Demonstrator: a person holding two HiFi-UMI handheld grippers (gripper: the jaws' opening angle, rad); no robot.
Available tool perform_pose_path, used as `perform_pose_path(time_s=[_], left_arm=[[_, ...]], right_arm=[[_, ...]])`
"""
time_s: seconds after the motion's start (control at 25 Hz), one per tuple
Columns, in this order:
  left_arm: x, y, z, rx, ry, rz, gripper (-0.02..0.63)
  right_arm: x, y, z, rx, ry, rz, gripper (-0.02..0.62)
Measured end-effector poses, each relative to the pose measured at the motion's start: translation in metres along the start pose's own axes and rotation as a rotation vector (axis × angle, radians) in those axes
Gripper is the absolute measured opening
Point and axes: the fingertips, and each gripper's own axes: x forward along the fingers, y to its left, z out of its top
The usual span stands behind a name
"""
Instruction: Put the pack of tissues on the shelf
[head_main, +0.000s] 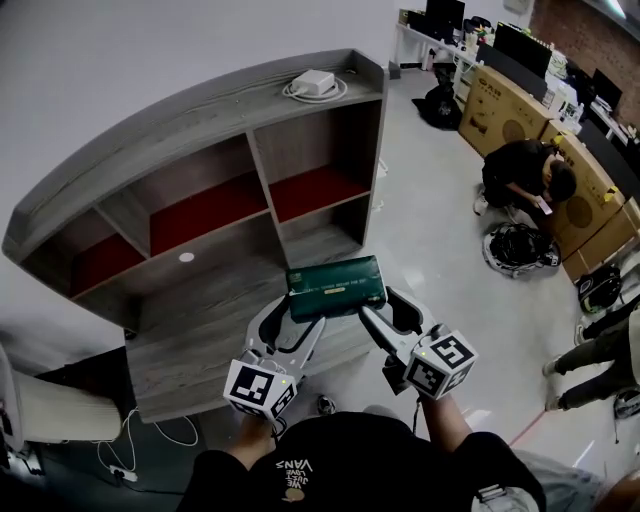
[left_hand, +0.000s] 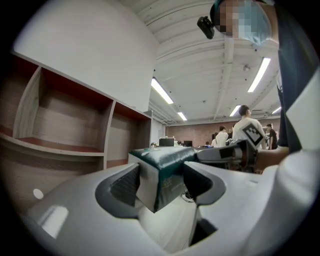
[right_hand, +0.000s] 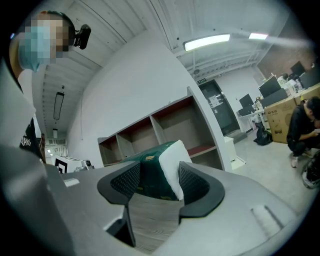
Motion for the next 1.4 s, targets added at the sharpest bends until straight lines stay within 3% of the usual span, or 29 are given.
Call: perform_pose_path(time_s=[0.24,0.48,0.8,1.4], left_arm=[[0.014,0.017,-0.005,0.012,0.015,-0.031,0.304],[0.029,0.029,-0.005,0.005,0.026,-0.007,0.304],[0.060,0.046,-0.006,0.000,0.022,0.066,0.304],[0.120,0.077,-0.016,0.025,0.052,0.204,0.304]], right_arm=[[0.018,-0.007,0.005,0.026,-0.032,-0.019,0.236],[0.035,-0.018,0.015,0.050,-0.044,-0.004,0.236],[0.064,-0.052,0.026,-0.008,0.003,0.046,0.236],[0.117,-0.113,0.037,-0.018,0.062,0.153,0.236]])
